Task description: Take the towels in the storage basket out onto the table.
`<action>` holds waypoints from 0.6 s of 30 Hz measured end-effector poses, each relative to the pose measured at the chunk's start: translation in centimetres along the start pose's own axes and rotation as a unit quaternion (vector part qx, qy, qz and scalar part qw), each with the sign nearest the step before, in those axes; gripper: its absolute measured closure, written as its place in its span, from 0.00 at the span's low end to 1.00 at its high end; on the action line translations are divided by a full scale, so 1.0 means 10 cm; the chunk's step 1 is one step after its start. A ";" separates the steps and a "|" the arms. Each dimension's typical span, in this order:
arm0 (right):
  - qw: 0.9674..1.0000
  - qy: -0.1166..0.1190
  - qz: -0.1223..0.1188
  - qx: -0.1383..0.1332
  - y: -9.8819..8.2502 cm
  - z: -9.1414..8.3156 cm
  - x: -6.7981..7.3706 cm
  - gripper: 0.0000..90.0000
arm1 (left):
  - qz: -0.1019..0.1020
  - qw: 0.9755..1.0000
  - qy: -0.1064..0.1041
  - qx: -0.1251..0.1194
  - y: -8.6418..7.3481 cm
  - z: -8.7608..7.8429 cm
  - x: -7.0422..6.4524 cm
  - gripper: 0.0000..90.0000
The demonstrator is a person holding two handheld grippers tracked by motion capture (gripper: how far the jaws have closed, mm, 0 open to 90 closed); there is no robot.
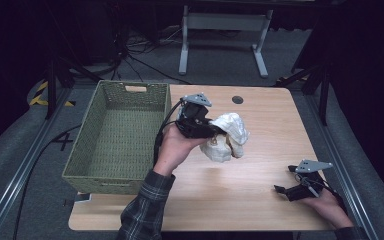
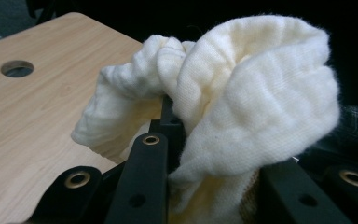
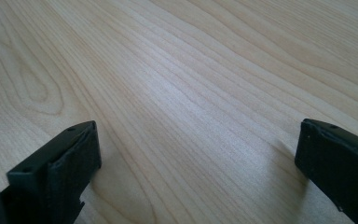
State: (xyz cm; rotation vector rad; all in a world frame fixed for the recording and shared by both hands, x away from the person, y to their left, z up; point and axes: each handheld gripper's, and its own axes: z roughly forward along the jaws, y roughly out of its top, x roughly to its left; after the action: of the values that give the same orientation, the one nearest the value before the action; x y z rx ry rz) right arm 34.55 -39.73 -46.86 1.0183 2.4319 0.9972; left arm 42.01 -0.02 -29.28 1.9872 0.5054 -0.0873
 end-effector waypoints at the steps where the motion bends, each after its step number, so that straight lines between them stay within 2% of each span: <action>1: 1.000 0.000 0.000 0.000 0.00 0.00 0.00 0.00 | 0.002 1.000 -0.001 0.003 0.00 0.03 -0.01 0.87; 6: 1.000 0.000 0.000 0.000 0.00 0.00 0.00 0.00 | 0.006 1.000 -0.014 0.022 -0.05 0.25 -0.06 0.87; 12: 1.000 0.000 0.000 0.000 0.00 0.00 0.00 0.00 | 0.005 0.999 -0.025 0.030 -0.13 0.43 -0.08 0.87; 18: 1.000 0.000 0.000 0.000 0.00 0.00 0.00 0.00 | 0.001 0.999 -0.023 0.046 -0.23 0.58 -0.09 0.87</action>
State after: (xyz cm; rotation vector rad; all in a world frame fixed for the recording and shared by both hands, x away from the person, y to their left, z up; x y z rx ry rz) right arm 34.55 -39.73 -46.85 1.0191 2.4321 0.9975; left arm 41.26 -4.48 -33.63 2.0713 0.4764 -0.1569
